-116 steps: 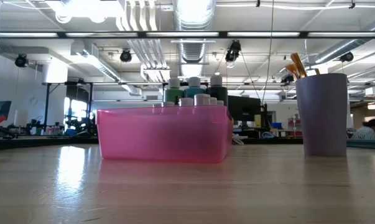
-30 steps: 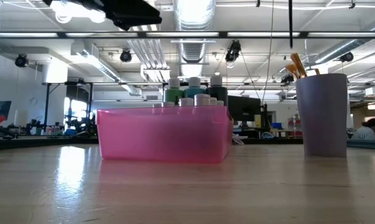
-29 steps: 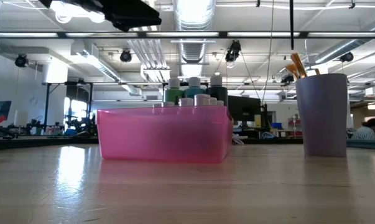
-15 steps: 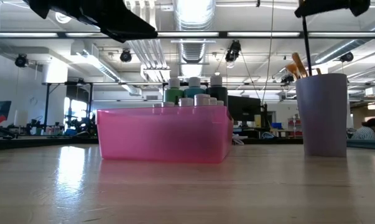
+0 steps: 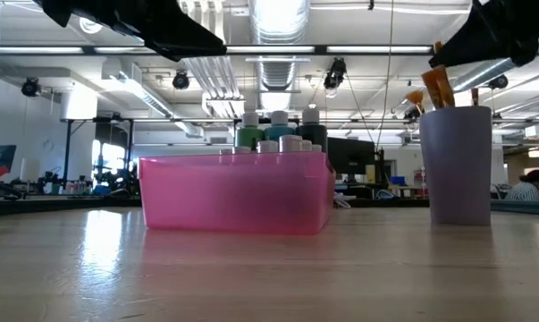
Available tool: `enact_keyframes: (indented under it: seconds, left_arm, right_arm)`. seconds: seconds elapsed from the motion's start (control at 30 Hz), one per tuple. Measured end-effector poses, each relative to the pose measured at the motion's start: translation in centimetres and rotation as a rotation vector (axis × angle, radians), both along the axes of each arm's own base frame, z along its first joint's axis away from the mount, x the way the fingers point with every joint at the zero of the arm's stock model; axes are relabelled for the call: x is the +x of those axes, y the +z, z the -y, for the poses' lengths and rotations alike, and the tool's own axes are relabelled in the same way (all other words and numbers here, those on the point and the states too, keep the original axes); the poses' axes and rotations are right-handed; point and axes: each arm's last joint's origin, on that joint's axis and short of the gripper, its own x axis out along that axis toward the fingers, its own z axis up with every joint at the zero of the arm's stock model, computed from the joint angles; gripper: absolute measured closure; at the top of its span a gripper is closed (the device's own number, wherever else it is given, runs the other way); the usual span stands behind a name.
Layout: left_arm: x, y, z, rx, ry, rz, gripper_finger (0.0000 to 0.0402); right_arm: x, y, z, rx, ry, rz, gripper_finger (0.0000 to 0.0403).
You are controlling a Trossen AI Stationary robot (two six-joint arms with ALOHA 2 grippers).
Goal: Pick & Place Paint Supplies
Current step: Put the orange paintbrush into the purple cup
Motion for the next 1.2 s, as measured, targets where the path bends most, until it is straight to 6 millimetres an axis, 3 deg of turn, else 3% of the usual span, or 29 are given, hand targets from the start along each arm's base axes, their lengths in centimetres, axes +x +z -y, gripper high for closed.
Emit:
enact_keyframes:
  seconds: [0.43, 0.63, 0.97, 1.2]
  left_arm:
    - [0.0, 0.0, 0.0, 0.000, 0.000, -0.002, 0.0214]
    - [0.0, 0.0, 0.0, -0.001, 0.000, -0.001, 0.0214]
    - [0.0, 0.0, 0.0, -0.002, 0.001, -0.002, 0.0213]
    - [0.0, 0.0, 0.0, -0.001, 0.000, -0.002, 0.0214]
  right_arm:
    - [-1.0, -3.3, 0.7, 0.084, -0.025, -0.046, 0.0390]
    - [-1.1, -3.6, 0.9, 0.108, -0.045, -0.026, 0.0379]
    - [-0.4, -1.9, 0.2, 0.071, 0.005, -0.052, 0.0277]
    - [0.6, 1.1, -0.6, 0.028, 0.072, -0.069, 0.0232]
